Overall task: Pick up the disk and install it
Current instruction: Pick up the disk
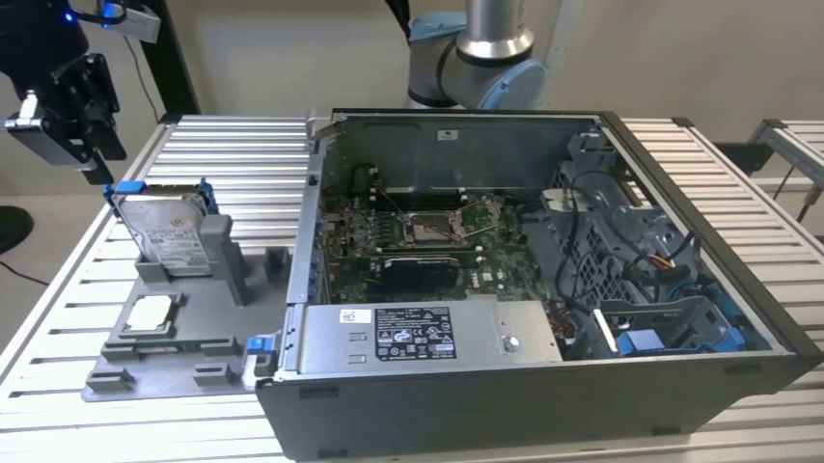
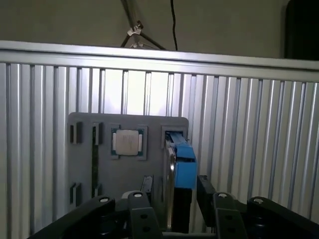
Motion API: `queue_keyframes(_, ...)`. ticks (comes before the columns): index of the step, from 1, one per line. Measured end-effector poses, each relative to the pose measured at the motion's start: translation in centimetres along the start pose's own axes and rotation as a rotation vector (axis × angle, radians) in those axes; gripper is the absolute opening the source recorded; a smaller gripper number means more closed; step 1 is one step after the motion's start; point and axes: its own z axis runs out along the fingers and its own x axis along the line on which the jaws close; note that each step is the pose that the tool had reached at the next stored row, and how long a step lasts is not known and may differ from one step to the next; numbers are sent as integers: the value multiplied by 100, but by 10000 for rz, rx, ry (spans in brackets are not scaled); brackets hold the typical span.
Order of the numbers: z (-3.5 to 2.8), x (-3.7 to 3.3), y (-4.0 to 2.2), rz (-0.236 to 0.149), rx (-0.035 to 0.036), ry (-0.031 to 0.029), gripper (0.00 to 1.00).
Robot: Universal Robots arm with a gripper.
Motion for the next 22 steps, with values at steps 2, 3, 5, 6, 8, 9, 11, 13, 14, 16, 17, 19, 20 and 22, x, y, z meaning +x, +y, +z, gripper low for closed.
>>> queue_keyframes(2, 35, 2, -1, -71, -3, -3, 100)
queue_keyframes(3, 53, 3, -4, -72, -3, -5, 100)
queue_keyframes(5, 88, 4, -14, -72, -4, -6, 100)
queue_keyframes(6, 106, 5, -19, -72, -4, -7, 100)
queue_keyframes(8, 144, 7, -28, -71, -8, -8, 100)
queue_keyframes(9, 161, 8, -30, -70, -13, -8, 100)
queue_keyframes(11, 198, 10, -35, -70, -23, -9, 100)
queue_keyframes(13, 235, 11, -39, -70, -29, -10, 100)
queue_keyframes(14, 252, 12, -42, -70, -33, -9, 100)
queue_keyframes(16, 288, 14, -47, -69, -41, -9, 100)
queue_keyframes(17, 307, 13, -49, -68, -44, -10, 100)
queue_keyframes(19, 335, 6, -51, -67, -56, -12, 100)
queue_keyframes(20, 349, -3, -52, -64, -57, -16, 100)
queue_keyframes(22, 374, -20, -52, -52, -69, -27, 100)
